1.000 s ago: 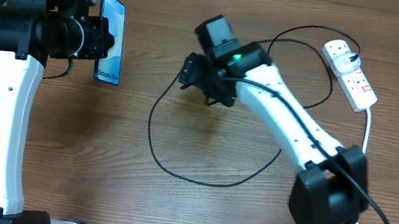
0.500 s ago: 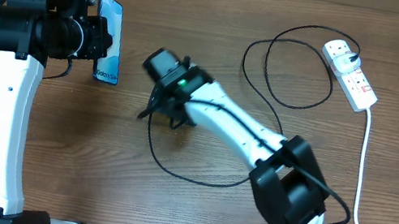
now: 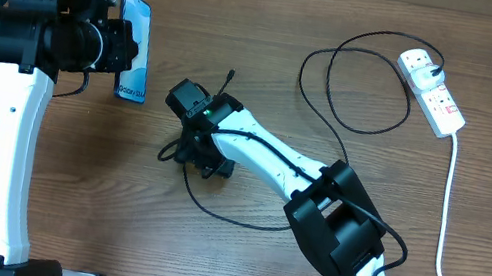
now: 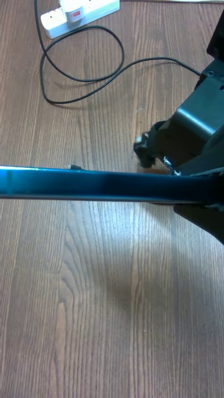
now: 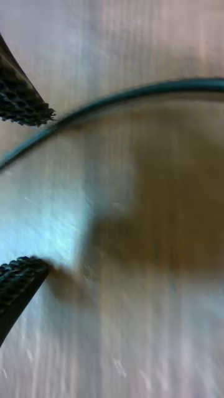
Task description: Plug charger to phone and switch on socket
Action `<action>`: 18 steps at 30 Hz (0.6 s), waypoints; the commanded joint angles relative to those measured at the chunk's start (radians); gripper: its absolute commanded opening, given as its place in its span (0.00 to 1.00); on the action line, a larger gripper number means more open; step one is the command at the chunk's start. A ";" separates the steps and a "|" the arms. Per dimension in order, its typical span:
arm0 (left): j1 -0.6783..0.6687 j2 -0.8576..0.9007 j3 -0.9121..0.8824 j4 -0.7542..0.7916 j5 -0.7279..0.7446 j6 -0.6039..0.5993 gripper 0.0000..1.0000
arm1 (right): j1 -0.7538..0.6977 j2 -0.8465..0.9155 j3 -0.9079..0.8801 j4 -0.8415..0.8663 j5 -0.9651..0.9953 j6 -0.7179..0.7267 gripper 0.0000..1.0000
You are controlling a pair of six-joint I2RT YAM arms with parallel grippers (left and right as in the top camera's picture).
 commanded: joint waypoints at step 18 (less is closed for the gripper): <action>0.050 -0.005 0.013 0.035 -0.023 -0.060 0.04 | 0.140 0.007 -0.001 -0.103 0.160 -0.068 0.69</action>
